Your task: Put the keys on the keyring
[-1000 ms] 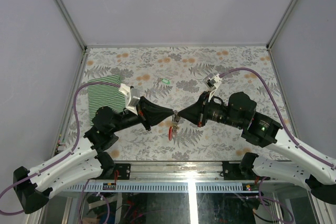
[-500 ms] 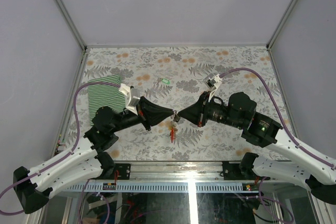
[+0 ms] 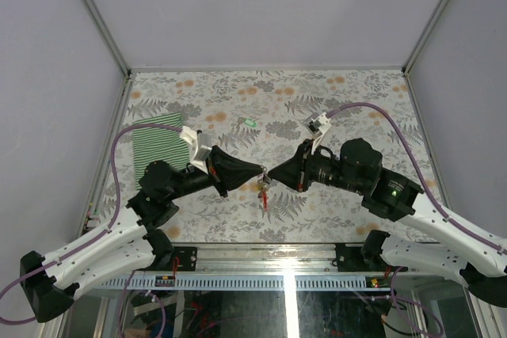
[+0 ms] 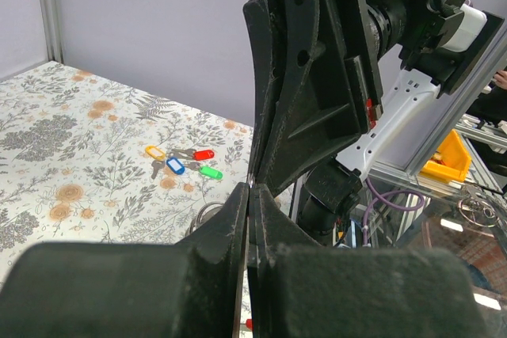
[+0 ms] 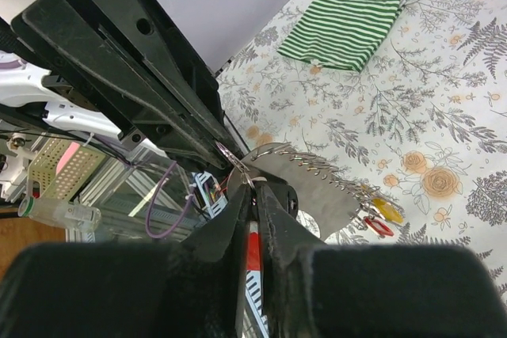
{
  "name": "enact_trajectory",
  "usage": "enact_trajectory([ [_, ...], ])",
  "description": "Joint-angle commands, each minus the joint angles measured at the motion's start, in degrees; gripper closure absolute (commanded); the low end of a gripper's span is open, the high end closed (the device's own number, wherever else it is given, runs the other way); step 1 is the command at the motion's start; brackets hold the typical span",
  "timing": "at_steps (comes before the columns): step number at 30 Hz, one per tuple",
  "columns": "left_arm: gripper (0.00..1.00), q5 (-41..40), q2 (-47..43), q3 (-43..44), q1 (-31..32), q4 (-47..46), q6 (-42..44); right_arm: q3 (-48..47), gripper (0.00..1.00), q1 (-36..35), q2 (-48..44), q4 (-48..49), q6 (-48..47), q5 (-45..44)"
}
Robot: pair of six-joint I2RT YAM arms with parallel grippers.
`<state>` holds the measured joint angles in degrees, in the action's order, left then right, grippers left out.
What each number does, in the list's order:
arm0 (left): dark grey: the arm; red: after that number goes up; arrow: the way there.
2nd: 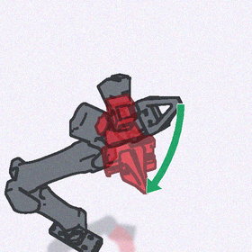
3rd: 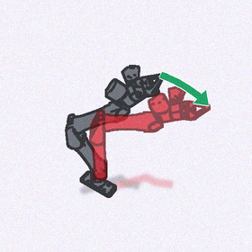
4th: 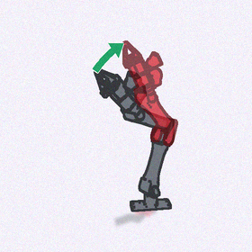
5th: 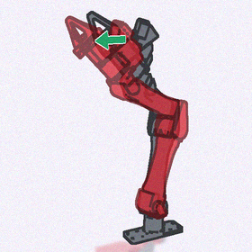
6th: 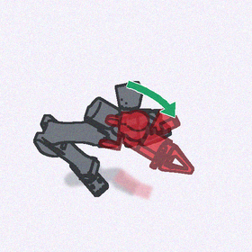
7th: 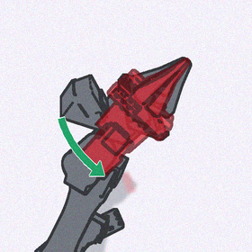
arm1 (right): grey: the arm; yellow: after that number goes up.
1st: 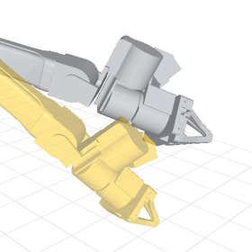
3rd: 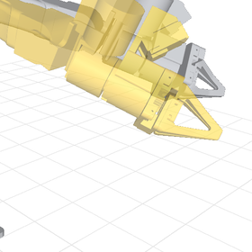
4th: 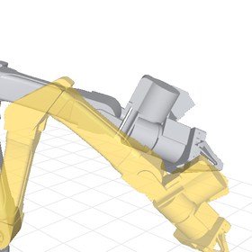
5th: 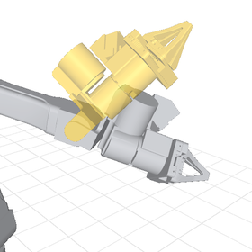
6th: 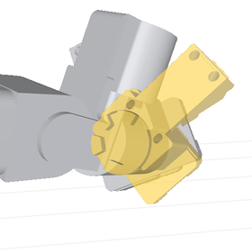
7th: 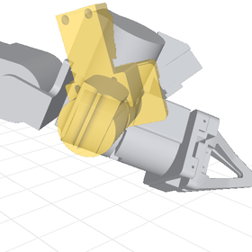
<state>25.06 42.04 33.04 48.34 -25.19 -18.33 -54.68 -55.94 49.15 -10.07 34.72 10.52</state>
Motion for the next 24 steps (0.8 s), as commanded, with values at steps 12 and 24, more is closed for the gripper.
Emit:
enact_trajectory([
  [12, 1.0, 0.4, -0.5, 2.5, 0.2, -3.7, 1.0, -2.2, 0.7, -0.4, 0.0, 0.3, -4.4, -0.5],
  [24, 1.0, 4.8, -0.2, 3.5, 0.2, -4.9, 0.3, 8.9, 0.54, -0.3, -10.9, 17.9, -27.0, 2.3],
])
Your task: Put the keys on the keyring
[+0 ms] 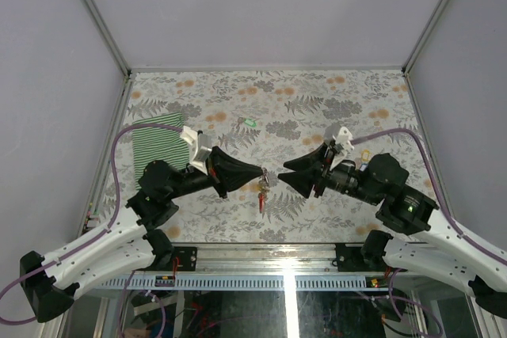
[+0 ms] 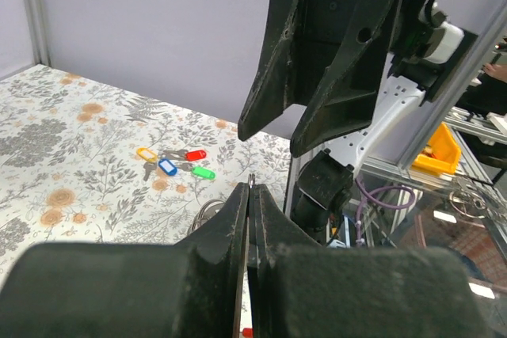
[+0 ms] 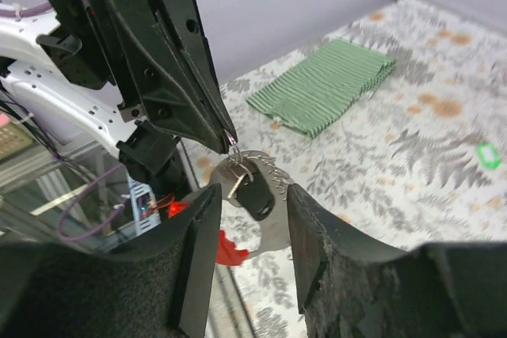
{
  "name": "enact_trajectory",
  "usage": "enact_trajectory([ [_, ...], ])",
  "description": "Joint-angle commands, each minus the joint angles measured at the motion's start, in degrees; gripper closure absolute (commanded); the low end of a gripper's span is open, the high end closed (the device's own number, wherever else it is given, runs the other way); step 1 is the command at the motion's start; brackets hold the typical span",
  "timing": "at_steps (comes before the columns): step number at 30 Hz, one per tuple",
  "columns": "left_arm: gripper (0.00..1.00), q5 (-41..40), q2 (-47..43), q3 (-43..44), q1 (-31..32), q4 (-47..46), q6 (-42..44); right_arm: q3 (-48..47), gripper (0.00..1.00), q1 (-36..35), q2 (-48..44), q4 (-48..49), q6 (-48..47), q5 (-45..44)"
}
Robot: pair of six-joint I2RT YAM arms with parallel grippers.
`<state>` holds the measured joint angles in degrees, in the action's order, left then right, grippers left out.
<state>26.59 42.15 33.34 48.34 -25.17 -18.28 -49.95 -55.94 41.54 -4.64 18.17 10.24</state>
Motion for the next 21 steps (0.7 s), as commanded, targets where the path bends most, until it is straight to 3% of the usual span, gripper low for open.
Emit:
enact_trajectory([
  [1, 1.0, 4.4, -0.1, 3.2, 0.1, -5.6, -0.1, 5.4, 0.53, -0.3, -4.0, 14.3, -12.0, 4.1],
  [12, 1.0, 11.3, 0.8, 4.4, 0.2, -8.7, -1.7, 7.0, 0.49, -0.3, -3.6, 20.4, -17.0, 16.5],
  [21, 1.0, 13.2, 0.1, 4.6, 0.2, -9.0, -2.2, 6.3, 0.56, -0.4, -0.4, 21.2, -14.2, 20.4],
])
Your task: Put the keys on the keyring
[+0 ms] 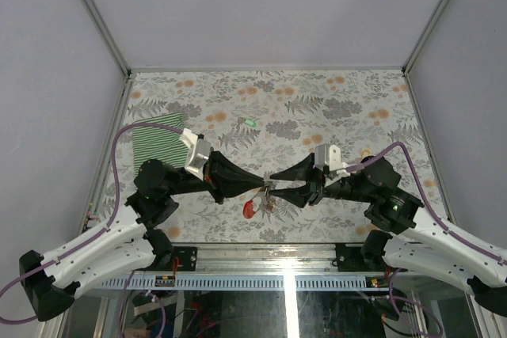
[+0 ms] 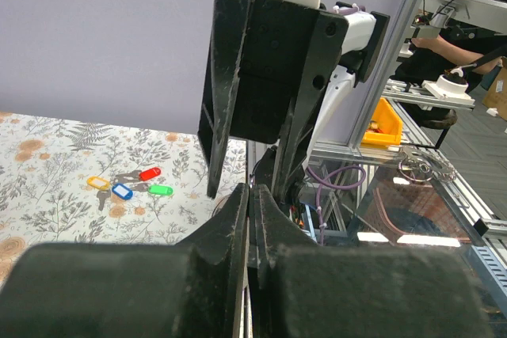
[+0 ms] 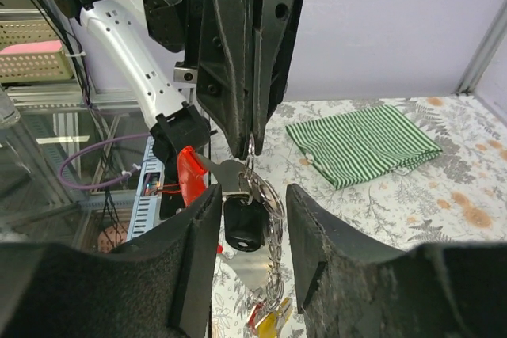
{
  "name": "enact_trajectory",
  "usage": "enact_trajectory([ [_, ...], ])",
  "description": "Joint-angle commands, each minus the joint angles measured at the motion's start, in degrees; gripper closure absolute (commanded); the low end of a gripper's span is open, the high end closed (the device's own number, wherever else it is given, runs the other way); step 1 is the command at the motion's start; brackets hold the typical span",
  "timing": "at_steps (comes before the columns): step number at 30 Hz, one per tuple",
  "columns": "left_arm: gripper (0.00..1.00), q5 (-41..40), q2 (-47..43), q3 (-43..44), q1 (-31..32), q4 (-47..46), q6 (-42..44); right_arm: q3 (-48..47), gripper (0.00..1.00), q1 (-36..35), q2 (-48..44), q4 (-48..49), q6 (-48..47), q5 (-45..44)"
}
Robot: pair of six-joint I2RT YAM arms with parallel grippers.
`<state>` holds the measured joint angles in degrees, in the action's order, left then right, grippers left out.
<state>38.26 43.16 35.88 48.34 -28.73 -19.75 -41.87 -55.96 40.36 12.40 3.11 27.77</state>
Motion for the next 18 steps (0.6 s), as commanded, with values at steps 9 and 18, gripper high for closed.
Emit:
enact_trajectory([
  [9, 1.0, 1.9, -0.4, 1.9, 0.2, -5.7, -0.8, -2.0, 0.57, -0.3, 2.0, 5.9, 2.7, 4.3],
  [18, 1.0, 2.1, 0.0, 2.0, 0.2, -5.7, -0.8, -1.9, 0.6, -0.3, 2.1, 6.2, 3.2, 3.9],
])
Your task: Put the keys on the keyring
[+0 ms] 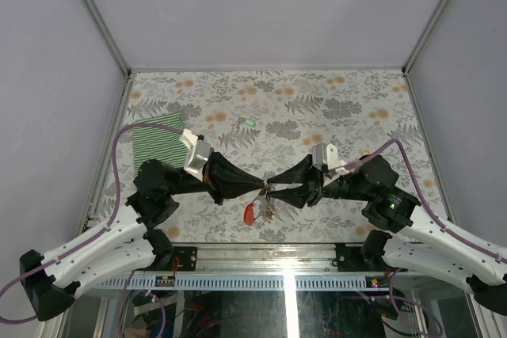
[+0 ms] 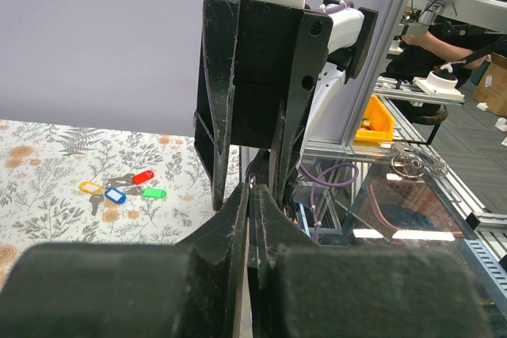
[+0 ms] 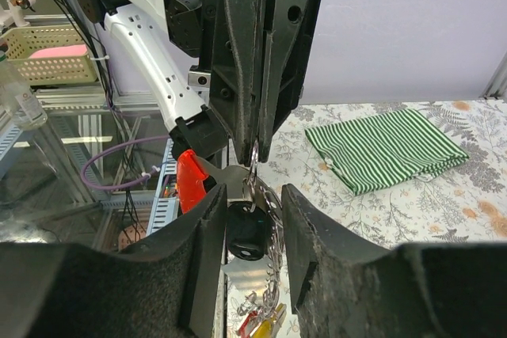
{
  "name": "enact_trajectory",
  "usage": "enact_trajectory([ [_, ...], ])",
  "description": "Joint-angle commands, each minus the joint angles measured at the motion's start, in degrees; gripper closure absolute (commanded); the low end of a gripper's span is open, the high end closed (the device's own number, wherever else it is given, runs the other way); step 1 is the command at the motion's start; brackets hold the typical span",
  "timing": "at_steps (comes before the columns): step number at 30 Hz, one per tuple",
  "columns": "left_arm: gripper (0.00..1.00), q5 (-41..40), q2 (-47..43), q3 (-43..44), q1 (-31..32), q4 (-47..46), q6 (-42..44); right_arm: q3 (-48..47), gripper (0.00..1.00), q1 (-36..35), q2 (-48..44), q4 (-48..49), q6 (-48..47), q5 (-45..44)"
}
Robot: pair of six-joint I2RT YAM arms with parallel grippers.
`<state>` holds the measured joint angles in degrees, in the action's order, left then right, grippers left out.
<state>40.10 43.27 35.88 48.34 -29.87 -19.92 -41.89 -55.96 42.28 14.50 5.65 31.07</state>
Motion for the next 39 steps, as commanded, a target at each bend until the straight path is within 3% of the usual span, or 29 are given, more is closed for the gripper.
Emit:
enact_trajectory([
  [1, 1.0, 0.2, -0.1, 2.0, 0.2, -4.5, -0.5, -1.9, 0.61, -0.3, 0.1, 4.2, 0.7, 0.5],
  [15, 1.0, -0.9, -0.2, 1.6, 0.2, -4.1, -0.2, -1.2, 0.6, -0.3, -1.1, 6.2, 0.6, -0.6],
  [29, 1.0, -2.4, -0.6, 1.5, 0.2, -3.0, 0.2, -1.2, 0.77, -0.3, -0.2, 5.4, 0.9, 0.7],
  [39, 1.0, -2.5, 0.1, 1.9, 0.2, -2.8, 0.4, -1.6, 0.72, -0.3, 0.7, 5.0, 0.5, 0.6],
])
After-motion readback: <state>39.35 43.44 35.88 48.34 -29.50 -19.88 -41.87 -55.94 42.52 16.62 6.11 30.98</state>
